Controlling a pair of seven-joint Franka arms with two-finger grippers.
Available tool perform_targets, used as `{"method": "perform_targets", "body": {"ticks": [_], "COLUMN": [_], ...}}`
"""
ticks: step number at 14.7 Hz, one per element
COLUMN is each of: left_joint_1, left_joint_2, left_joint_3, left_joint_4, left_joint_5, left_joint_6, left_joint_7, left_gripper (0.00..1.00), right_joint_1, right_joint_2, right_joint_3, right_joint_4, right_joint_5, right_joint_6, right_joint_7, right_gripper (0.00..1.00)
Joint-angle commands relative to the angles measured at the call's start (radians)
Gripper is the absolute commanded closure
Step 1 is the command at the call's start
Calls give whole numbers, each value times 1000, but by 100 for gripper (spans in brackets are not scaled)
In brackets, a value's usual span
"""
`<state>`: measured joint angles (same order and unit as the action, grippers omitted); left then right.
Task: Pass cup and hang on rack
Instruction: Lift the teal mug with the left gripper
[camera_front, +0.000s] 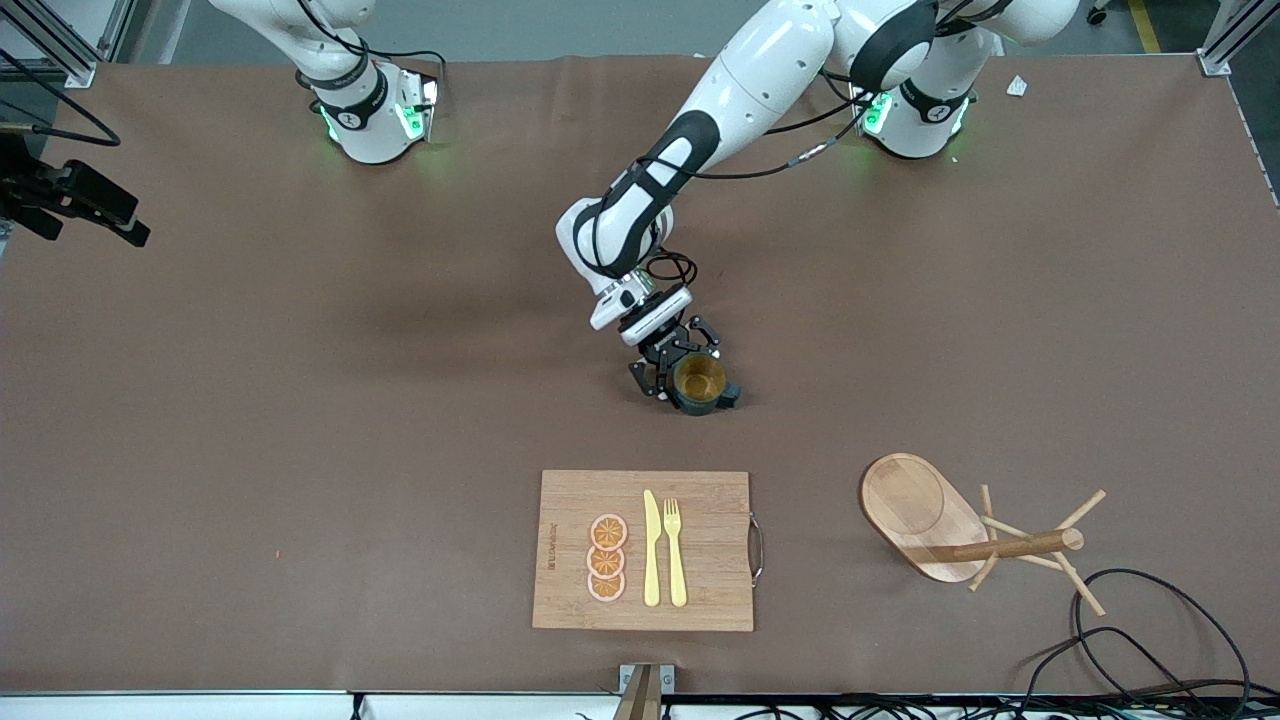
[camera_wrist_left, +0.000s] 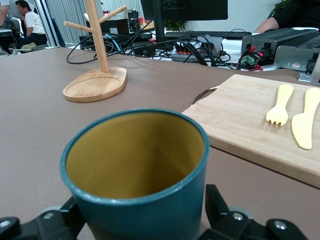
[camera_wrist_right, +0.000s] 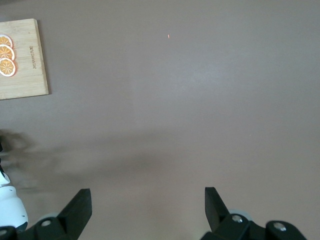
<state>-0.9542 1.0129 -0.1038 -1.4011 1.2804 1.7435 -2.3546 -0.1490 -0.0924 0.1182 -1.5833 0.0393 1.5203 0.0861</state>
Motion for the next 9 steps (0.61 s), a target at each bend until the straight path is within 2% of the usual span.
{"method": "perform_targets", "body": {"ticks": [1,3,4,9], "left_joint_1": [-12,-11,-11,-12], "left_joint_2": [32,35,30,-5], "left_joint_3": [10,10,10,4], "left_joint_4": [20,24,25,25], "left_joint_5": [26,42,42,27], "left_joint_6": [-15,-15,-15,-18], "left_joint_7": [11,11,12,11], "left_gripper": [28,44,48,49], "right_joint_1": [-18,-17,-17,-15], "right_joint_2": [-4,-4,-4,-4], "right_joint_3": [9,9,11,12], "right_joint_4": [-4,-3,-3,-3], "right_joint_5": [16,14,14,16], "right_joint_6": [-11,-12,-12,-12], "right_joint_7": [-2,-3,-3,-3], "right_gripper": [0,0,0,0]}}
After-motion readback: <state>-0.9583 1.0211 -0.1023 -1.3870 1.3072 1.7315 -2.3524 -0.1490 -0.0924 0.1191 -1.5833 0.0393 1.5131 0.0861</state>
